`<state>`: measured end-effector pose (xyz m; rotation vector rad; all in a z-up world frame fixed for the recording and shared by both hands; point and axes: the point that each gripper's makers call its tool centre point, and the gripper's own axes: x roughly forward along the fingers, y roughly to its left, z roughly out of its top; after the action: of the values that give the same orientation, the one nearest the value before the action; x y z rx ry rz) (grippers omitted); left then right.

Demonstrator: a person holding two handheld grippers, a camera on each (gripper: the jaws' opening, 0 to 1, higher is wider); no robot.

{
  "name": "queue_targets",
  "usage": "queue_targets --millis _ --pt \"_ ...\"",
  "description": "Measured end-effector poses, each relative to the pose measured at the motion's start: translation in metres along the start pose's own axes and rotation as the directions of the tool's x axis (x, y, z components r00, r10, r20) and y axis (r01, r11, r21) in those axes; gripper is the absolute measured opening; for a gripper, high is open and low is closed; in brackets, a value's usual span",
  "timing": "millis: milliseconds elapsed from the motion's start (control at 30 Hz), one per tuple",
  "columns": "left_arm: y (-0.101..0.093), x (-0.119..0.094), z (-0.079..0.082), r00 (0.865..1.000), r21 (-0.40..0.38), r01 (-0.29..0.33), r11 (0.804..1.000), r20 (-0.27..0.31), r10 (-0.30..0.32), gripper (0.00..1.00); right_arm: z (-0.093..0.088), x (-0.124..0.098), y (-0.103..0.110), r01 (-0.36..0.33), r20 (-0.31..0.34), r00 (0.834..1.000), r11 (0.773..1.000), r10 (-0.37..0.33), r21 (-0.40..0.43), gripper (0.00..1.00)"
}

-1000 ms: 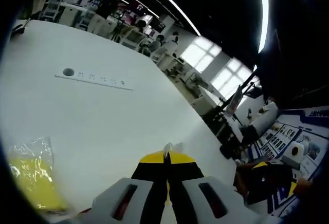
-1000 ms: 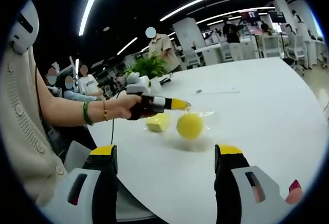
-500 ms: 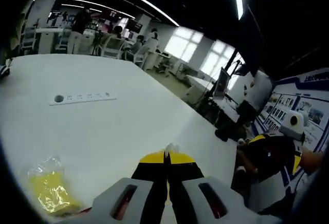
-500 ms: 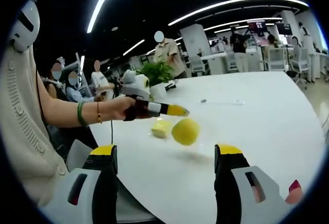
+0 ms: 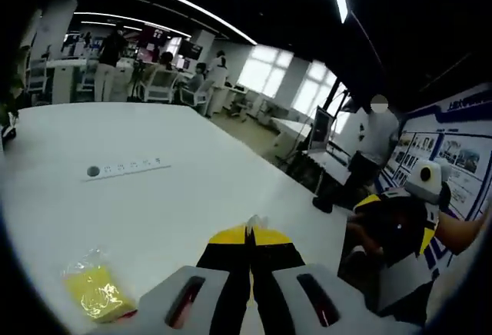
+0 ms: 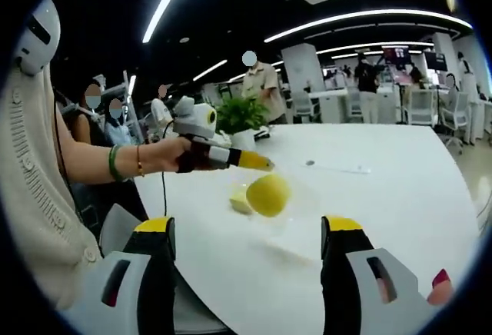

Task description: Compare the silicone blocks by pressing each to a similar depth, holding the contact briefly, and releasing to observe deformation and rebound differences across the visible hardness samples.

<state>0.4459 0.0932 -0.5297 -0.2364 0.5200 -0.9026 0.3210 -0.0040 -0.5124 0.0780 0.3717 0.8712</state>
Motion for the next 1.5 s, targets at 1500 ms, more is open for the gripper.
queue_targets --millis 1500 --pt "-0.034 -0.071 0.038 0.997 0.059 0.023 0.998 0.069 -0.027 0.0 0.073 0.105 0.03 -0.295 -0.156 0.953 0.906 0.258 -0.303 0.72"
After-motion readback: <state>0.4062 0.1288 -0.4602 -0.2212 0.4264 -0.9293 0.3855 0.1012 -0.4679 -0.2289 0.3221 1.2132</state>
